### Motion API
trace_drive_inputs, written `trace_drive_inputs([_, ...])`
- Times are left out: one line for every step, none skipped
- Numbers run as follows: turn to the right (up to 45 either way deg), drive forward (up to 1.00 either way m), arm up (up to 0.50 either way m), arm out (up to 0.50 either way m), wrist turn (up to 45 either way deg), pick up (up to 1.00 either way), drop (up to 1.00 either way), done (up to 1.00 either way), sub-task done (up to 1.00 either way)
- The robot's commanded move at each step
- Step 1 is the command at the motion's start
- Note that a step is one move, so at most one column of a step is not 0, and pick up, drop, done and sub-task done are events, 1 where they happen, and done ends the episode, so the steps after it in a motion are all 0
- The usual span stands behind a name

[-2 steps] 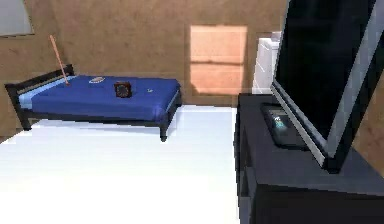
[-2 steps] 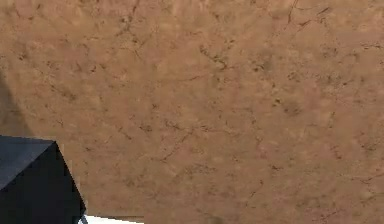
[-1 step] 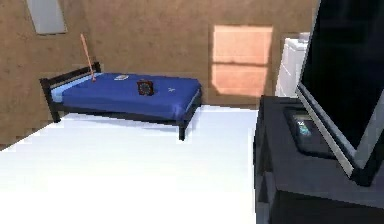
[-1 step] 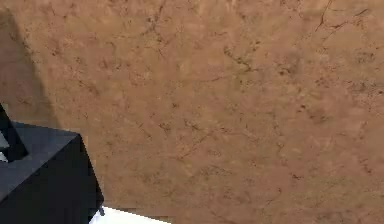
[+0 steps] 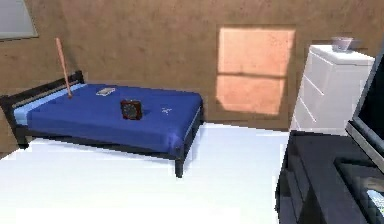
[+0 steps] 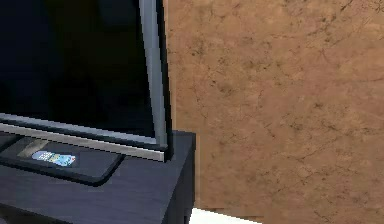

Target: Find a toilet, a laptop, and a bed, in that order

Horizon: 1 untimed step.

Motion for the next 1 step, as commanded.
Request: trace_drive_inputs([3.0,0.0,0.0,0.0,0.0,0.0,0.0,0.0,0.0])
